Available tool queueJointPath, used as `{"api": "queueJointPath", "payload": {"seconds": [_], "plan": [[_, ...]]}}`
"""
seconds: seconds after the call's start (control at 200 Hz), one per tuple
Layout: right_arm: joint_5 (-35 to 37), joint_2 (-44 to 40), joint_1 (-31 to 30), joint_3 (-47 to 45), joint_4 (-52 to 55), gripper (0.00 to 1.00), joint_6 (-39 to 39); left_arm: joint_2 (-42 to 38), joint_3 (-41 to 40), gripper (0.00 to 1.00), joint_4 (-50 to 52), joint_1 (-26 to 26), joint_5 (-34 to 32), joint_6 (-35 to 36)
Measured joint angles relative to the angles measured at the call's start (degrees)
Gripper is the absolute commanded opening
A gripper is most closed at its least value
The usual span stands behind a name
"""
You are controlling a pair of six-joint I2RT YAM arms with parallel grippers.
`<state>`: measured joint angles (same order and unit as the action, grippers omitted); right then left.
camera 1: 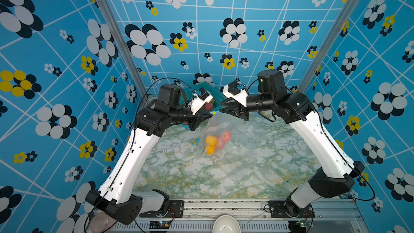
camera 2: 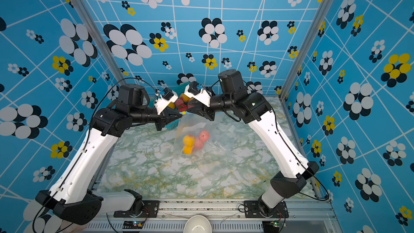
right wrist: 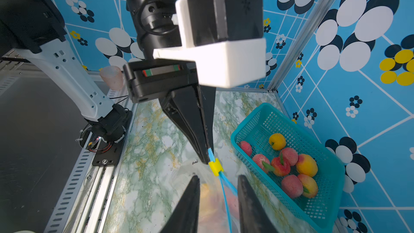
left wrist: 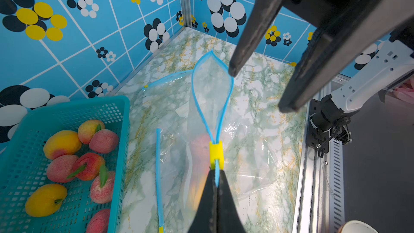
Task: Place the peach in a zip-top bag and seal the zipper
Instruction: Zip the zipper on the zipper food storage bag.
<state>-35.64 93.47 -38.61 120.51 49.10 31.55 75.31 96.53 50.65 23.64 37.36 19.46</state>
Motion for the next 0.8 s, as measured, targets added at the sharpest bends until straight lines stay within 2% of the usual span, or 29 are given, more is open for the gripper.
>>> {"api": "queueJointPath", "payload": {"seconds": [0.59, 0.715, 0.8], "plan": [[-2.64, 7.26, -1.25, 5.75, 7.76, 0.22, 3.15, -0.66, 0.0, 0.0, 0.2, 0.0, 1.68, 0.76], [-2.62, 7.39, -1.25, 6.49, 9.2, 0.13, 4.11, -0.66, 0.0, 0.0, 0.2, 0.0, 1.68, 0.76], [-2.78, 7.39, -1.25, 6.78, 9.94, 0.12, 4.17, -0.66, 0.0, 0.0, 0.2, 0.0, 1.64, 0.76]]}}
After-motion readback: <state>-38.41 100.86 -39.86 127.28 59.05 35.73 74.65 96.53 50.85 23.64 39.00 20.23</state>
